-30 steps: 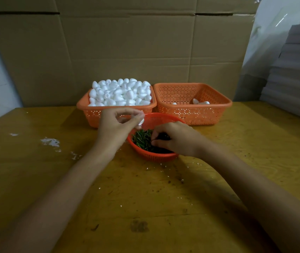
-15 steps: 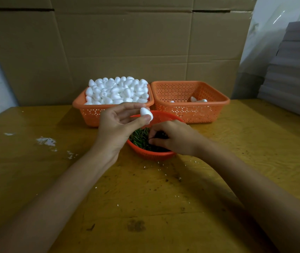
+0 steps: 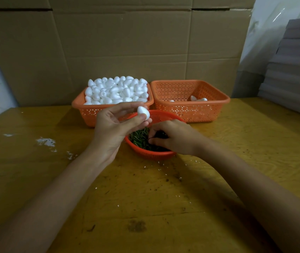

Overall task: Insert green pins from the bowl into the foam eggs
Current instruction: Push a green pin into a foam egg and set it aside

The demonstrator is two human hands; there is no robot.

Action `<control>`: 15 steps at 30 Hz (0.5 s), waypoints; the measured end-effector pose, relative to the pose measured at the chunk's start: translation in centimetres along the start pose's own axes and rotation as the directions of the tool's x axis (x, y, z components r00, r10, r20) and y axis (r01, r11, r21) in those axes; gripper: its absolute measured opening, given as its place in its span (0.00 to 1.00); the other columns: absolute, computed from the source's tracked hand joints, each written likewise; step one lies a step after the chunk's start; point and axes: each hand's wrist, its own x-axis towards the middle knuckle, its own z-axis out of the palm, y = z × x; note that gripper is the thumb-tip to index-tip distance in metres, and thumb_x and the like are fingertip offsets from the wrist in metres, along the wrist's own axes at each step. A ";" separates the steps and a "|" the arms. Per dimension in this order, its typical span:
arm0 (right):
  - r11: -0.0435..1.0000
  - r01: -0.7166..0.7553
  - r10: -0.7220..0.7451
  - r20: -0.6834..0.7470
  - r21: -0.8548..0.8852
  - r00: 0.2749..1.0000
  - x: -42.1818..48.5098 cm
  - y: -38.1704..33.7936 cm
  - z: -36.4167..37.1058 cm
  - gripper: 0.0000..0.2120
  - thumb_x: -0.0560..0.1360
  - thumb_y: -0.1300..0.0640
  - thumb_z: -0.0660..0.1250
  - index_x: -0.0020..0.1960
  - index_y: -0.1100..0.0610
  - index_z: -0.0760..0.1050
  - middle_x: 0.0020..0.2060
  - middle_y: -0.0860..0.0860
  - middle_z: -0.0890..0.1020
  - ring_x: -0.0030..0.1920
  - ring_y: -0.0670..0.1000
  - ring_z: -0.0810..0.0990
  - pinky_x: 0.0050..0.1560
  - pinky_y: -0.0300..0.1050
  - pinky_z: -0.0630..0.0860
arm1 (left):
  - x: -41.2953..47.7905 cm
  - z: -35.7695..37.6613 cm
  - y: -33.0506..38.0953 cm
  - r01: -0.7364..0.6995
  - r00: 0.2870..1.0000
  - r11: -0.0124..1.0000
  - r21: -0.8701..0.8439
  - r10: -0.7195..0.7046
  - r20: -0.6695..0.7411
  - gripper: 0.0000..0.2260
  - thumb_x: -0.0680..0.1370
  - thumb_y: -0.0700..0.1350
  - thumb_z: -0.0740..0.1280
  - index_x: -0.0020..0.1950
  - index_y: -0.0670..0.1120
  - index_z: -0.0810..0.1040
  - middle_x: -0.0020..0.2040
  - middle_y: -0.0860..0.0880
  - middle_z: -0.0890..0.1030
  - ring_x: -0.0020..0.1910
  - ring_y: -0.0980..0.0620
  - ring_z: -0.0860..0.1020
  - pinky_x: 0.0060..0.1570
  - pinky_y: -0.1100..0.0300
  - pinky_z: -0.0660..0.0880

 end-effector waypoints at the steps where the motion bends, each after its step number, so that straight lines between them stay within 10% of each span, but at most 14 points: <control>1: 1.000 -0.003 0.003 0.000 0.000 1.000 0.0 0.0 0.0 0.05 0.81 0.52 0.70 0.55 0.50 0.82 0.52 0.42 0.83 0.54 0.46 0.80 0.57 0.52 0.77 | 0.0 0.0 0.0 0.005 1.000 1.000 -0.008 -0.005 -0.006 0.12 0.69 0.37 0.78 0.53 0.44 0.88 0.56 0.39 0.87 0.52 0.37 0.87 0.49 0.57 0.84; 15: 0.999 -0.037 0.037 -0.001 0.001 0.999 0.0 -0.1 0.0 0.04 0.80 0.51 0.70 0.54 0.48 0.82 0.51 0.43 0.84 0.54 0.47 0.81 0.57 0.52 0.76 | 0.1 -0.2 0.4 0.036 0.999 0.992 -0.118 -0.037 -0.001 0.06 0.75 0.39 0.74 0.51 0.43 0.87 0.53 0.37 0.87 0.51 0.39 0.87 0.51 0.56 0.84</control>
